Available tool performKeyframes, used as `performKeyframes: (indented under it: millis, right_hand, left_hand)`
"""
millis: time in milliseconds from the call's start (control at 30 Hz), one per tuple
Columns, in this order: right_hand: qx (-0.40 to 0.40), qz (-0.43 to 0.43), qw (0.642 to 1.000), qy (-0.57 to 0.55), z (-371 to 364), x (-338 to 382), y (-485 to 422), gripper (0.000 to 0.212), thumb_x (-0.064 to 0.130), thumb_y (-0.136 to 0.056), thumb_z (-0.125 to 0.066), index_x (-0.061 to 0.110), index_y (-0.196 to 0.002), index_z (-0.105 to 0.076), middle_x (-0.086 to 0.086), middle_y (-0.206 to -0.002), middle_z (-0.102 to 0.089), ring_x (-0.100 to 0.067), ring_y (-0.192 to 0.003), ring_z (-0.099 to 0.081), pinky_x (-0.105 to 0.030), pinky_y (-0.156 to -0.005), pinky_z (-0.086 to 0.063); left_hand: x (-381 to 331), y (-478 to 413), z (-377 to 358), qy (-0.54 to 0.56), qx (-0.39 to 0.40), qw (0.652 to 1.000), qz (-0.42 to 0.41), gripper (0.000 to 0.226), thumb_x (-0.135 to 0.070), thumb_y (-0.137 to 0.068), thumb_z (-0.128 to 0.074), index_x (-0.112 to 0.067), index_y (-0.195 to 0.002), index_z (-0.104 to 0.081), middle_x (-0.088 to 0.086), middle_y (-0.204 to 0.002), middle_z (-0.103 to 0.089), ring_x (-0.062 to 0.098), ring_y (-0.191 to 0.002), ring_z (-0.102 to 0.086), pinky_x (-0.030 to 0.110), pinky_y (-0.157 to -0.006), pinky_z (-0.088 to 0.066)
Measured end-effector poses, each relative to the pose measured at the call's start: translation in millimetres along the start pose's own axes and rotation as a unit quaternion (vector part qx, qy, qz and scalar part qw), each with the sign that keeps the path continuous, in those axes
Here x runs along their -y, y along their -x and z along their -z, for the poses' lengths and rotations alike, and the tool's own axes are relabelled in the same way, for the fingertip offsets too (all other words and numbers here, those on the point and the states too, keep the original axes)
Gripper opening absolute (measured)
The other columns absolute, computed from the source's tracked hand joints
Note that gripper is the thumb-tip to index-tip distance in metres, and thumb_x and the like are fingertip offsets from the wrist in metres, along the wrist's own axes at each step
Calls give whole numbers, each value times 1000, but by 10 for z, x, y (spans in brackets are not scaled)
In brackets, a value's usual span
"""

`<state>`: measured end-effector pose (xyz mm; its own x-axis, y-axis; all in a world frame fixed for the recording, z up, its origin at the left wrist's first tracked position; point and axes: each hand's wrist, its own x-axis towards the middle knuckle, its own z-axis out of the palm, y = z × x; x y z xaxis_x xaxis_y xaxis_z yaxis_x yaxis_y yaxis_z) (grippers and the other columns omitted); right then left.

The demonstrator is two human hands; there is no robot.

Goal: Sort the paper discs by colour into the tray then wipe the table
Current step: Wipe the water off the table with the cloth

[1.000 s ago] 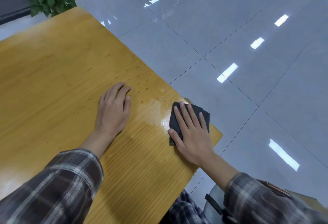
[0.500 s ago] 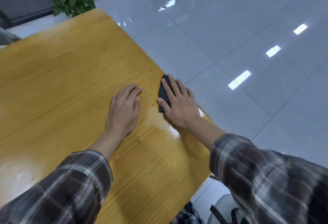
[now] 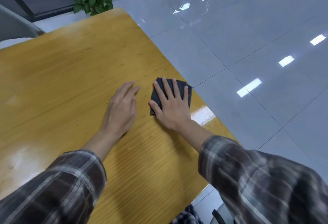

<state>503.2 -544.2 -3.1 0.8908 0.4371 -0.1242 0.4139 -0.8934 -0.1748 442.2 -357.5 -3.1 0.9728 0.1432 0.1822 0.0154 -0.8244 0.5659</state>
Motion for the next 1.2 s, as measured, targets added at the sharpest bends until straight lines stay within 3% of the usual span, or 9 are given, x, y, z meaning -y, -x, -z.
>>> performKeyframes:
  millis: [100,200,367,500,600,767,900,1000,1200]
  right_hand:
    - [0,54,999,4,-63,302,249,69,65,-104,-19,34,-164,-8,5,-173,3,-26,-158,8,-63,-123,0]
    - [19,99,995,2,-37,62,897,66,66,-105,-23,41,-163,-3,11,-172,7,-23,-158,14,-62,-124,-2]
    - [27,-5,999,18,142,-803,927,68,75,-99,-16,49,-160,0,16,-170,11,-20,-158,11,-57,-125,-8]
    - [-1,-43,999,-4,103,-519,180,73,74,-97,-11,43,-162,-4,8,-172,6,-26,-158,-1,-52,-125,-11]
    - [-14,-12,1000,0,6,-183,197,70,70,-101,-17,39,-163,-7,7,-172,6,-26,-158,8,-55,-126,0]
    - [12,57,998,10,31,-534,1088,66,70,-103,-25,47,-161,-3,13,-171,10,-20,-157,15,-57,-126,-4]
    - [-6,-11,1000,-2,129,-827,789,67,76,-99,-22,51,-159,-9,9,-172,0,-24,-157,-8,-53,-123,-19]
    - [-1,-58,998,-16,155,-701,341,69,74,-98,-19,46,-160,-9,-2,-168,-13,-31,-141,-32,-47,-115,-30]
    - [-24,-87,996,-9,87,-946,924,73,73,-100,-15,37,-163,-10,-5,-154,-33,-29,-125,-42,-45,-107,-37]
  left_hand:
    - [143,111,72,-17,6,1000,20,40,0,-106,-43,-4,-143,-58,12,-155,-49,29,-150,-38,54,-118,-38]
    - [219,202,88,-35,4,999,37,41,-1,-107,-45,-5,-145,-56,10,-158,-47,29,-151,-36,53,-120,-36]
    - [224,314,71,-32,8,998,45,45,-6,-109,-42,-9,-153,-48,5,-166,-35,24,-157,-25,42,-126,-23]
    - [231,327,57,-32,5,999,42,46,-5,-109,-42,-8,-155,-46,7,-166,-34,23,-157,-25,45,-126,-26]
    - [224,320,54,-39,8,998,44,47,-4,-108,-43,-8,-155,-45,8,-166,-34,24,-157,-25,45,-126,-25]
    - [217,317,74,-45,6,998,42,46,-5,-108,-44,-8,-154,-47,8,-165,-36,25,-156,-28,47,-126,-28]
    - [181,317,72,-48,6,998,45,43,-6,-108,-44,-6,-151,-50,11,-163,-39,29,-154,-31,50,-124,-31]
    - [148,353,63,-56,5,998,42,42,-5,-108,-45,-4,-149,-52,14,-162,-40,31,-154,-32,49,-123,-30]
    - [68,335,64,-70,1,996,53,40,-8,-108,-46,-5,-147,-55,14,-160,-43,33,-152,-34,54,-120,-31]
